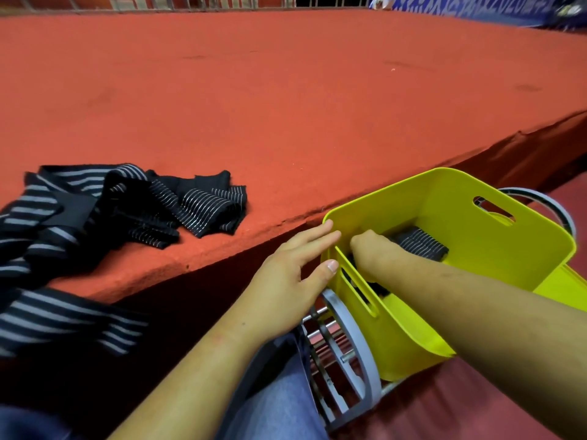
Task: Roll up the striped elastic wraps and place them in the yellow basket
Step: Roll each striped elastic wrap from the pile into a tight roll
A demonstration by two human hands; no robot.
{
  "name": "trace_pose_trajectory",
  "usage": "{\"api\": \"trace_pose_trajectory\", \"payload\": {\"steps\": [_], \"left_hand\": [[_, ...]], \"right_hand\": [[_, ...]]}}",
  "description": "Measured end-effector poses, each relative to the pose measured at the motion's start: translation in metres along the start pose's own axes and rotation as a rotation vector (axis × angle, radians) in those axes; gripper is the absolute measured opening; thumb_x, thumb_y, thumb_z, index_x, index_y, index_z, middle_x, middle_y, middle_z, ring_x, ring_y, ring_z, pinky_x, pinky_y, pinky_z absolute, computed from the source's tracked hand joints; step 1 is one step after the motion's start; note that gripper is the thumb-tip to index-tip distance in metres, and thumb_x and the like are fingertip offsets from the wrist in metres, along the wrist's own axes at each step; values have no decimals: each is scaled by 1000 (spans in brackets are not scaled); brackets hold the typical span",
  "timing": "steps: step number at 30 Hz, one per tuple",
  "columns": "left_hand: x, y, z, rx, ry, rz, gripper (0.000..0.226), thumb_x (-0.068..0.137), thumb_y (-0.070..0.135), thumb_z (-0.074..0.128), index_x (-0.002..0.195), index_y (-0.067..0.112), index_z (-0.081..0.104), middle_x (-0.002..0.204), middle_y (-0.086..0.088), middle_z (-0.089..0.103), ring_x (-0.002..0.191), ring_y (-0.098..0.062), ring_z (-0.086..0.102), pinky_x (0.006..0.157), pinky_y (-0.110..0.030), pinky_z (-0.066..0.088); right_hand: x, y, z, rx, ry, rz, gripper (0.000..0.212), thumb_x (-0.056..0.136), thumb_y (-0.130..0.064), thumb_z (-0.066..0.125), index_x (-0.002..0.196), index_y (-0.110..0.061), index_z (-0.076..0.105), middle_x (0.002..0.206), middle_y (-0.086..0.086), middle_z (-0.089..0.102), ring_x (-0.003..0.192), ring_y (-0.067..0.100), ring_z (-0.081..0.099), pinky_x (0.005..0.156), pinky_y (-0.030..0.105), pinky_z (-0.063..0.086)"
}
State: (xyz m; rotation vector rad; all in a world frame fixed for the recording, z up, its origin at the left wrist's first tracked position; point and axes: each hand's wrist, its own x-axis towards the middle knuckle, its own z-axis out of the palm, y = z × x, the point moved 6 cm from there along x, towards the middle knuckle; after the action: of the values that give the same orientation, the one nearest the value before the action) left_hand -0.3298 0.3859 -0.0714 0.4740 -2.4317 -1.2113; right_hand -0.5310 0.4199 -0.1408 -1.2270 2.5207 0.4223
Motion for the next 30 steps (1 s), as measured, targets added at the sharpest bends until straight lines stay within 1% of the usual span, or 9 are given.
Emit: {"api": "trace_pose_trajectory", "payload": {"steps": [4, 6, 8, 10, 13, 18, 21, 25, 30], "left_hand": [[-3, -1, 3, -14, -11, 0, 49, 105, 30, 59, 152, 40, 48, 160, 36, 31, 146, 15, 27, 127, -32, 25], [-3, -1, 2, -24, -12, -3, 50, 106, 28, 59, 153, 36, 48, 161, 33, 31, 145, 9, 35, 125, -32, 29], [-3, 0, 0, 3, -13, 0, 50, 106, 29, 58, 154, 34, 47, 164, 29, 29, 147, 7, 33, 125, -30, 28], [-4, 3, -1, 72, -34, 11, 52, 107, 33, 57, 156, 37, 43, 166, 28, 25, 151, 1, 29, 127, -31, 25], [-11, 7, -11, 117, -28, 32, 53, 106, 34, 56, 156, 42, 40, 167, 26, 23, 151, -8, 32, 126, -33, 26], [-29, 0, -52, 142, 111, 65, 46, 105, 30, 58, 151, 32, 52, 159, 13, 47, 146, 1, 37, 124, -24, 25], [-49, -23, -84, 160, 191, 16, 41, 104, 29, 59, 146, 31, 58, 145, 15, 60, 135, 4, 49, 116, -17, 32], [-82, -62, -122, 104, 348, -109, 35, 102, 25, 63, 136, 33, 66, 127, 22, 69, 121, 11, 58, 107, -13, 39], [-132, -106, -157, 57, 494, -233, 28, 101, 25, 65, 126, 38, 69, 110, 30, 73, 111, 10, 65, 102, -16, 45]], "right_hand": [[-6, 6, -16, -29, 3, -3, 53, 76, -53, 88, 101, -12, 65, 108, 11, 71, 111, 32, 69, 91, 38, 57], [-11, 15, -29, 8, 25, -8, 47, 79, -55, 85, 90, -14, 66, 101, 9, 74, 108, 29, 70, 87, 33, 55], [-22, 21, -43, 24, 22, -4, 41, 83, -54, 81, 98, -16, 75, 94, 3, 75, 103, 23, 71, 81, 27, 51], [-33, 28, -55, 53, 35, -6, 32, 85, -51, 80, 86, -19, 74, 73, -6, 68, 85, 17, 69, 71, 23, 46], [-51, 29, -78, 61, 145, -30, 38, 90, -50, 76, 68, -19, 68, 57, -6, 61, 63, 12, 58, 61, 26, 41], [-83, 0, -128, 338, 421, -204, 40, 91, -48, 72, 62, -22, 67, 50, -5, 66, 46, 11, 63, 56, 31, 48], [-101, -45, -146, 688, 397, -351, 30, 94, -43, 70, 71, -23, 70, 53, 3, 67, 41, 15, 58, 55, 29, 43], [-88, -109, -128, 990, 182, -437, 14, 93, -32, 75, 101, -22, 70, 76, 13, 74, 72, 46, 70, 60, 44, 57], [-38, -159, -84, 973, 161, -359, 48, 89, -23, 81, 131, -30, 57, 117, 6, 64, 95, 31, 73, 60, 37, 62]]}}
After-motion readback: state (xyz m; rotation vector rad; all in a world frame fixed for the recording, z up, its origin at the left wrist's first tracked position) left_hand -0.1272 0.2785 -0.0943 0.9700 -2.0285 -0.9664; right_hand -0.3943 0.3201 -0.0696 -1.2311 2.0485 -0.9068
